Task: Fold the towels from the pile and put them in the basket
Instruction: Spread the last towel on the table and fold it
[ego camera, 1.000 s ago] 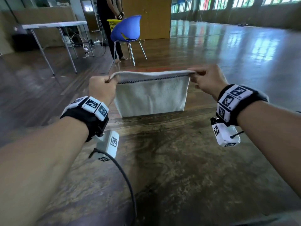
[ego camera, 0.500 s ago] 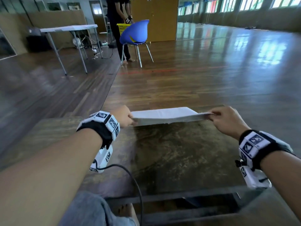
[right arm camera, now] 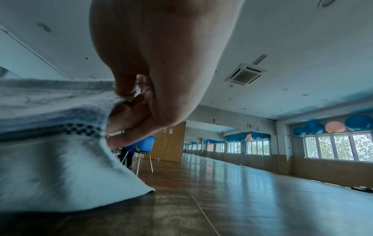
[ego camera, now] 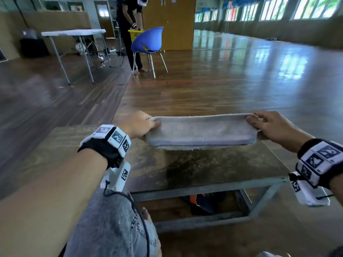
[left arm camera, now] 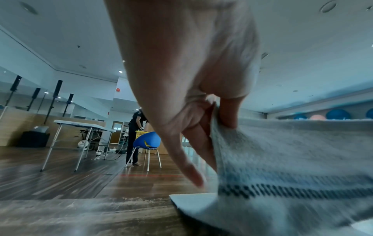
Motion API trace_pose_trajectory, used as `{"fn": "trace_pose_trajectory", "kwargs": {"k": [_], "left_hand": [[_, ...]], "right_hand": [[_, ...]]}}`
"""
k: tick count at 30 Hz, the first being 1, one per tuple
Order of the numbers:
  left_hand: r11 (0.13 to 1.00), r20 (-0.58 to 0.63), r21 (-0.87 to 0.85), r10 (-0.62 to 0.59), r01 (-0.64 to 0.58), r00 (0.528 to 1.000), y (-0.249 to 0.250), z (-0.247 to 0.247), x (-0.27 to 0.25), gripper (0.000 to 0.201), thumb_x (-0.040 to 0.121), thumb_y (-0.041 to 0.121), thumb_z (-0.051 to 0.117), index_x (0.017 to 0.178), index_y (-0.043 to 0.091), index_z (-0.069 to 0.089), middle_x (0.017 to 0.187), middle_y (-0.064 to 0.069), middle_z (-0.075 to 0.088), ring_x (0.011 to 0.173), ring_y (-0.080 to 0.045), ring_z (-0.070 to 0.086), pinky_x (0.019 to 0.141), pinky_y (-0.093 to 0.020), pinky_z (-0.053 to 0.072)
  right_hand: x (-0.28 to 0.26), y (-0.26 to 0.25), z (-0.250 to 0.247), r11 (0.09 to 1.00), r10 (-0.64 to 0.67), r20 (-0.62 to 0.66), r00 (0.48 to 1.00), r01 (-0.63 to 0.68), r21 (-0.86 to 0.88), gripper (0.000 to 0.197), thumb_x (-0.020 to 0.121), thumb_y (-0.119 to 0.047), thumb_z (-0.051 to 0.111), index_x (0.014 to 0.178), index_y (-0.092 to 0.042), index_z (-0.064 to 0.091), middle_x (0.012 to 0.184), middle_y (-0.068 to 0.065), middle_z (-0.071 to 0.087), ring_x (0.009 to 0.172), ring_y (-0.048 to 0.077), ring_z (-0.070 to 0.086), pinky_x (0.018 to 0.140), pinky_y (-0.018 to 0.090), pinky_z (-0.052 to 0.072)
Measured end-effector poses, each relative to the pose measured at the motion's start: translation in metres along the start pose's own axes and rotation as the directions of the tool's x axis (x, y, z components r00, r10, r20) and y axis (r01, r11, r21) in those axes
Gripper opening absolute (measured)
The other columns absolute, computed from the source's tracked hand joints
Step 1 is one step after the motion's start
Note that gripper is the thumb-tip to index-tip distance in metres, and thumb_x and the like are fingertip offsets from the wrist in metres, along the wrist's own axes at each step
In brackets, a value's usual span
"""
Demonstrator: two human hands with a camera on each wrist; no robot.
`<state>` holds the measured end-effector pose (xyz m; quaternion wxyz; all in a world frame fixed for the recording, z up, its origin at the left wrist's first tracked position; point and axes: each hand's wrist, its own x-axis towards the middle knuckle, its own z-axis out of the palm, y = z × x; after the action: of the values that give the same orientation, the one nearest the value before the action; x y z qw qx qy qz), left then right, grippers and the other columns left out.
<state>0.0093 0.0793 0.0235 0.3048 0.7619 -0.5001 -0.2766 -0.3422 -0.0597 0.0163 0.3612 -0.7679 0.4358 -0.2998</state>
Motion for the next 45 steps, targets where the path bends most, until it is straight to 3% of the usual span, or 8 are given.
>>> {"fn": "trace_pose_trajectory", "kwargs": {"k": [6, 11, 20, 24, 29, 35, 40, 45], "left_hand": [[0.97, 0.33, 0.005, -0.233, 0.245, 0.915, 0.01, 0.003, -0.025, 0.025, 0.1, 0.016, 0.057, 0.101, -0.007, 0.062, 0.075, -0.024, 0.069, 0.059, -0.034, 0.069, 0.056, -0.043, 0.061], [0.959, 0.509, 0.119, -0.282, 0.258, 0.813, 0.011, 0.001, -0.025, 0.025, 0.1, 0.021, 0.057, 0.095, -0.001, 0.069, 0.073, -0.015, 0.071, 0.057, -0.023, 0.069, 0.056, -0.033, 0.058], [0.994, 0.079, 0.088, -0.073, 0.066, 0.994, -0.023, 0.041, 0.058, 0.021, 0.091, 0.029, 0.071, 0.09, 0.009, 0.076, 0.079, -0.014, 0.071, 0.064, -0.021, 0.063, 0.06, -0.035, 0.057], [0.993, -0.16, 0.116, 0.042, -0.023, 0.986, -0.033, 0.062, 0.11, 0.021, 0.086, 0.031, 0.076, 0.079, 0.013, 0.069, 0.072, -0.009, 0.07, 0.055, -0.016, 0.056, 0.05, -0.026, 0.042], [0.99, -0.297, 0.132, 0.091, -0.053, 0.951, -0.051, 0.085, 0.166, 0.018, 0.088, 0.026, 0.074, 0.078, 0.013, 0.067, 0.061, 0.002, 0.06, 0.049, -0.01, 0.049, 0.045, -0.024, 0.031], [0.985, -0.259, 0.169, 0.058, -0.014, 0.964, -0.08, 0.11, 0.197, 0.011, 0.088, 0.018, 0.072, 0.092, 0.012, 0.064, 0.083, -0.003, 0.064, 0.078, -0.024, 0.062, 0.061, -0.029, 0.045], [0.947, -0.216, 0.309, 0.159, -0.087, 0.963, -0.073, 0.115, 0.193, 0.034, 0.088, 0.024, 0.07, 0.118, 0.016, 0.058, 0.123, -0.009, 0.058, 0.11, -0.024, 0.057, 0.09, -0.034, 0.046], [0.935, -0.117, 0.236, 0.298, -0.265, 0.947, -0.029, 0.123, 0.157, 0.027, 0.09, 0.021, 0.067, 0.116, 0.019, 0.061, 0.122, -0.006, 0.056, 0.1, -0.016, 0.055, 0.084, -0.027, 0.043]], "right_hand": [[-0.014, 0.006, -0.023, 0.943, 0.28, 0.483, 0.83, -0.333, 0.025, 0.029, 0.094, -0.038, 0.059, 0.112, -0.022, 0.074, 0.096, 0.028, 0.073, 0.074, 0.039, 0.073, 0.059, 0.038, 0.061], [-0.015, 0.022, -0.025, 0.923, 0.322, 0.628, 0.709, -0.382, -0.041, 0.032, 0.095, -0.045, 0.058, 0.117, -0.026, 0.073, 0.087, 0.02, 0.073, 0.071, 0.034, 0.073, 0.061, 0.037, 0.059], [0.029, 0.075, 0.018, 0.959, 0.28, 0.107, 0.954, -0.282, 0.012, 0.021, 0.099, -0.024, 0.063, 0.102, -0.006, 0.075, 0.079, 0.014, 0.071, 0.065, 0.022, 0.065, 0.057, 0.033, 0.055], [0.08, 0.101, 0.034, 0.964, 0.199, -0.099, 0.975, -0.213, -0.158, 0.015, 0.093, -0.03, 0.07, 0.095, -0.015, 0.073, 0.086, 0.002, 0.068, 0.081, 0.022, 0.062, 0.071, 0.031, 0.049], [0.137, 0.123, 0.061, 0.927, 0.129, -0.235, 0.963, -0.201, -0.315, 0.009, 0.09, -0.027, 0.073, 0.085, -0.021, 0.069, 0.08, 0.0, 0.065, 0.068, 0.014, 0.06, 0.05, 0.012, 0.041], [0.175, 0.148, 0.097, 0.853, 0.18, -0.007, 0.984, -0.159, -0.497, 0.012, 0.086, -0.024, 0.076, 0.08, -0.025, 0.066, 0.093, 0.004, 0.069, 0.077, 0.018, 0.062, 0.064, 0.019, 0.041], [0.171, 0.142, 0.109, 0.878, 0.17, 0.077, 0.983, -0.115, -0.465, 0.021, 0.084, -0.032, 0.078, 0.072, -0.025, 0.063, 0.073, -0.008, 0.063, 0.064, 0.005, 0.057, 0.045, 0.01, 0.033], [0.146, 0.116, 0.1, 0.948, 0.108, 0.001, 0.994, -0.103, -0.301, 0.018, 0.082, -0.02, 0.081, 0.074, -0.023, 0.065, 0.083, -0.003, 0.064, 0.079, 0.016, 0.056, 0.068, 0.024, 0.039]]}}
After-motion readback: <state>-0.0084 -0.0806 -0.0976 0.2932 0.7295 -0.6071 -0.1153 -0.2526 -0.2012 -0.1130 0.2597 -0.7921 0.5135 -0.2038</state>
